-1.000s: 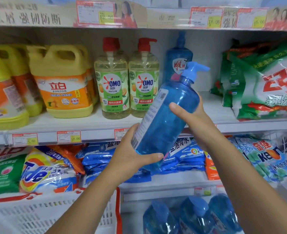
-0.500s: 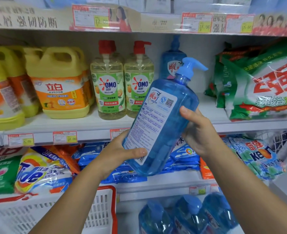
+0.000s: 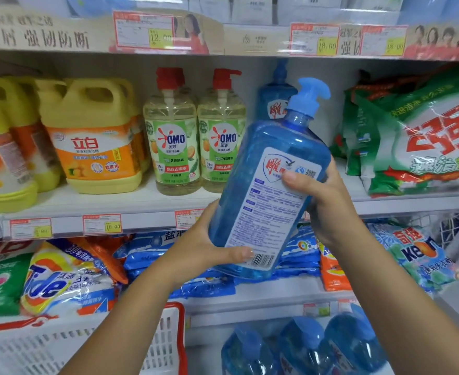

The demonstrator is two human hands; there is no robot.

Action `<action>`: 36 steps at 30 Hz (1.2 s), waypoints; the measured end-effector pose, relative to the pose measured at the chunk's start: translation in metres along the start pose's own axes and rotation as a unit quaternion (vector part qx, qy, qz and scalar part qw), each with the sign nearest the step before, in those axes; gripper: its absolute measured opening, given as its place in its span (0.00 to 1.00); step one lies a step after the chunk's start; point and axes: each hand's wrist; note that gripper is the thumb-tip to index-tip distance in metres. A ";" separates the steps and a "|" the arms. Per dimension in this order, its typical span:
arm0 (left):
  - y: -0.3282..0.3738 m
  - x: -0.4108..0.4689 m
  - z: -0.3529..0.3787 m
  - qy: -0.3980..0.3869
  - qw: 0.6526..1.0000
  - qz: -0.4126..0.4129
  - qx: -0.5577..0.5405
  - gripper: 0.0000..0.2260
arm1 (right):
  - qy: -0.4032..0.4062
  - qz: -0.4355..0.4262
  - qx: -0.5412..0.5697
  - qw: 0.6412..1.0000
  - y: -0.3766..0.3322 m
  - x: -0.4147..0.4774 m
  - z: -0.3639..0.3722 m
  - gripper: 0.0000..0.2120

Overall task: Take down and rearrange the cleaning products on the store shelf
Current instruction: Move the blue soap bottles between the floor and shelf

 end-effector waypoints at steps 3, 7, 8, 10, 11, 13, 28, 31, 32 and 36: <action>0.000 -0.003 0.003 0.046 0.999 0.014 -0.002 0.35 | -0.033 0.009 -0.005 0.999 -0.002 0.001 0.004 0.48; 0.005 -0.003 0.015 0.166 0.984 0.055 0.023 0.36 | 0.007 -0.006 -0.067 0.998 -0.004 0.001 0.024 0.53; 0.006 -0.002 0.019 0.196 0.978 0.066 0.034 0.35 | 0.026 -0.012 -0.081 0.996 -0.005 0.000 0.029 0.56; 0.006 -0.003 0.027 0.248 0.961 0.098 0.074 0.34 | 0.051 -0.055 -0.118 0.990 -0.007 -0.001 0.037 0.60; 0.006 -0.003 0.029 0.267 0.951 0.112 0.107 0.33 | 0.061 -0.075 -0.138 0.986 -0.007 -0.001 0.040 0.61; 0.004 -0.005 0.033 0.280 0.938 0.117 0.169 0.35 | 0.087 -0.091 -0.158 0.979 -0.005 -0.001 0.043 0.58; 0.000 0.000 0.019 0.050 0.995 0.048 -0.071 0.34 | -0.087 0.027 0.005 0.996 -0.003 0.011 0.007 0.58; 0.010 0.006 0.035 0.232 0.968 0.094 0.005 0.37 | -0.033 0.037 -0.077 0.996 -0.017 0.012 0.009 0.63; 0.014 0.008 0.041 0.283 0.951 0.091 0.082 0.42 | -0.006 0.032 -0.081 0.996 -0.018 0.011 0.013 0.62; 0.013 0.007 0.047 0.270 0.933 0.088 0.219 0.54 | 0.110 -0.049 -0.048 0.992 -0.005 0.006 0.030 0.44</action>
Point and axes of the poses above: each hand's wrist, its own x-axis towards the middle knuckle, its own z-axis out of the palm, y = z × x, and after that the axes turned 9 degrees about z, right-handed
